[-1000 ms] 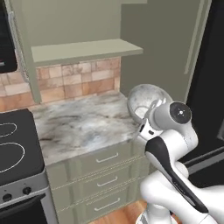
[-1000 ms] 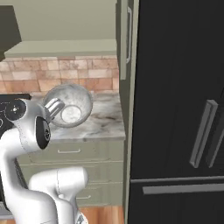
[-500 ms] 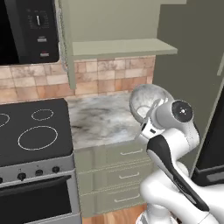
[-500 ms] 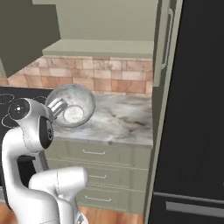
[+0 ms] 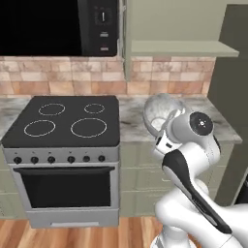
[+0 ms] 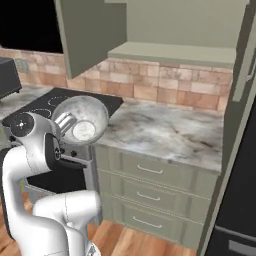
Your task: Move the bowls from the cabinet to the plates on the dining table.
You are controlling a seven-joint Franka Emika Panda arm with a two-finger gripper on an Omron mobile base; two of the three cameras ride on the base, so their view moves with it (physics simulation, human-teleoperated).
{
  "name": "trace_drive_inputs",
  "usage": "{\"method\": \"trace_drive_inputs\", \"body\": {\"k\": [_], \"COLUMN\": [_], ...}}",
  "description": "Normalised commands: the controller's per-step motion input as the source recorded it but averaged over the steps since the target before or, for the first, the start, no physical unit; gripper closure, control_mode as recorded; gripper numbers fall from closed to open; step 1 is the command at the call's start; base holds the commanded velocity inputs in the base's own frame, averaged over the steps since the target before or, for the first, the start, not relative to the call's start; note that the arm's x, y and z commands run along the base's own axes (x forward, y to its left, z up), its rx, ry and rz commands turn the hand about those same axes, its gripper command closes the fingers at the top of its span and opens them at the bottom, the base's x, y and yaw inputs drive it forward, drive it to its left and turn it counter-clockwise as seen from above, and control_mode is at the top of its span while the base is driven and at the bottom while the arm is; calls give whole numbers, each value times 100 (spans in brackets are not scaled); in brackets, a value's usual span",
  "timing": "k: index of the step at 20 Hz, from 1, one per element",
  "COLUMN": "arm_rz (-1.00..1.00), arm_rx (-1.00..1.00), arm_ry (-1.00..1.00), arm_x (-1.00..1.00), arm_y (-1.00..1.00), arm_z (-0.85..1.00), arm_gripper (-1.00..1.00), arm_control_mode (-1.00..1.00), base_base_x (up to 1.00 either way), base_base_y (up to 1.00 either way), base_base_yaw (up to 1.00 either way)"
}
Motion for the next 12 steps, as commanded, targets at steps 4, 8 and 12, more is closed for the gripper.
{"method": "trace_drive_inputs", "body": {"k": [4,8,12], "arm_rz": [0,0,0], "arm_rx": [0,0,0], "arm_ry": [0,0,0], "arm_x": [0,0,0], "arm_y": [0,0,0], "arm_z": [0,0,0], "arm_gripper": [100,100,100], "arm_control_mode": [100,100,100], "base_base_x": [-52,-12,-2], "base_base_y": [41,34,32], "base_base_yaw": [39,49,51]}}
